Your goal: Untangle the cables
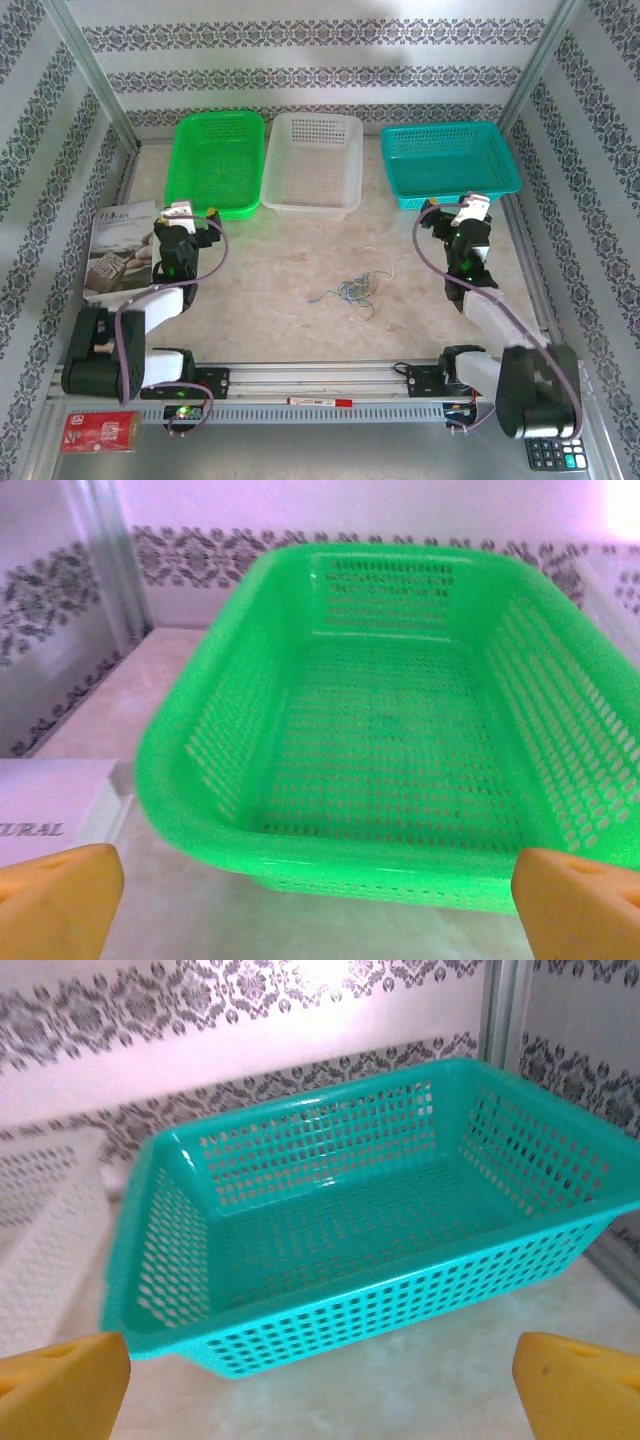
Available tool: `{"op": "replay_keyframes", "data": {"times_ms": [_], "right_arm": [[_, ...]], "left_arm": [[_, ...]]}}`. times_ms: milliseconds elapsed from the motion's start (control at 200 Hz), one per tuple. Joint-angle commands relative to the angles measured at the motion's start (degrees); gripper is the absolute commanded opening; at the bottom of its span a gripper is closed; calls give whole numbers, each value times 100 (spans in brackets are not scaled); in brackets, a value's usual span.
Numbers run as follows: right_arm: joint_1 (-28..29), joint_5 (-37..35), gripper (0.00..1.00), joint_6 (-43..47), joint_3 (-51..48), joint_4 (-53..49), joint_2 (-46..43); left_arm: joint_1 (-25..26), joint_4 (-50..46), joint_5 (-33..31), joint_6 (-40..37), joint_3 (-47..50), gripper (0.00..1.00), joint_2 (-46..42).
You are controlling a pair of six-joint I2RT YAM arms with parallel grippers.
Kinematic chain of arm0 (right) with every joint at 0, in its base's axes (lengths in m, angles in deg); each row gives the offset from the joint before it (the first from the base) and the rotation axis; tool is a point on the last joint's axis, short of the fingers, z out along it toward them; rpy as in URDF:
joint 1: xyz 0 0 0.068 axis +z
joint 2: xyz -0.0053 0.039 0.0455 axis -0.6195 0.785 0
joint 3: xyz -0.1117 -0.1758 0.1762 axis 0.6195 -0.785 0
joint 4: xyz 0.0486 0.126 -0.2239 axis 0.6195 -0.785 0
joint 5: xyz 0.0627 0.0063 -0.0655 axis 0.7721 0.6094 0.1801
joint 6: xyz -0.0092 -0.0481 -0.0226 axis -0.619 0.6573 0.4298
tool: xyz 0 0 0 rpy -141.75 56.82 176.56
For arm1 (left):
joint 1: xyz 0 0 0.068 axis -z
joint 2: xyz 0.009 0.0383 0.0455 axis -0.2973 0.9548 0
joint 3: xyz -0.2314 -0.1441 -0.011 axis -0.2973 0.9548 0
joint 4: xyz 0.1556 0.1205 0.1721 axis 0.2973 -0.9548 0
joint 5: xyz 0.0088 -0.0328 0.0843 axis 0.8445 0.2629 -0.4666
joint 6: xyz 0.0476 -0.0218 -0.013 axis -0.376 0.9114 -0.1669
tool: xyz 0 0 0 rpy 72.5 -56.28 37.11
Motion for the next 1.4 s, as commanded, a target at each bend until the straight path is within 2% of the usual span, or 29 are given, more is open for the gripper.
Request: {"op": "replay_keyframes", "data": {"times_ms": [0, 130, 205, 350, 475, 635, 789, 1029, 1114, 1394], "right_arm": [[-102, 755, 98, -1530, 157, -1765, -748], [-154, 1489, 98, -2478, -576, -1361, -2105], [-147, 1984, 97, -2471, -316, -2205, -2437], [64, 2703, 78, -2423, 83, -3320, -1894], [604, 2278, 70, -2030, 528, -4159, -1071], [1323, 1219, 66, -1534, 1266, -4914, 151], [1540, 758, 64, -1226, 1813, -5217, 1190], [1593, 828, 62, -1074, 2097, -5155, 2132], [1619, 951, 56, -1043, 2158, -5114, 2317], [1718, 1022, 49, -982, 2338, -4990, 2780]], "left_arm": [[-76, -1498, -488, 821, -284, 100, -684], [-51, -3109, -204, 1674, -828, 100, -1564], [-14, -3859, 256, 2083, -1126, 100, -1959], [101, -4951, 1389, 2766, -1317, 100, -2449], [462, -5461, 1820, 3046, -1205, 100, -2696], [1405, -5705, 1496, 2866, -1223, 100, -2717], [1981, -5505, 1397, 2936, -1281, 100, -2378], [2241, -5358, 1385, 2974, -1477, 100, -1994], [2285, -5325, 1359, 2965, -1495, 100, -1995], [2322, -5290, 1377, 3001, -1480, 100, -2022]]}}
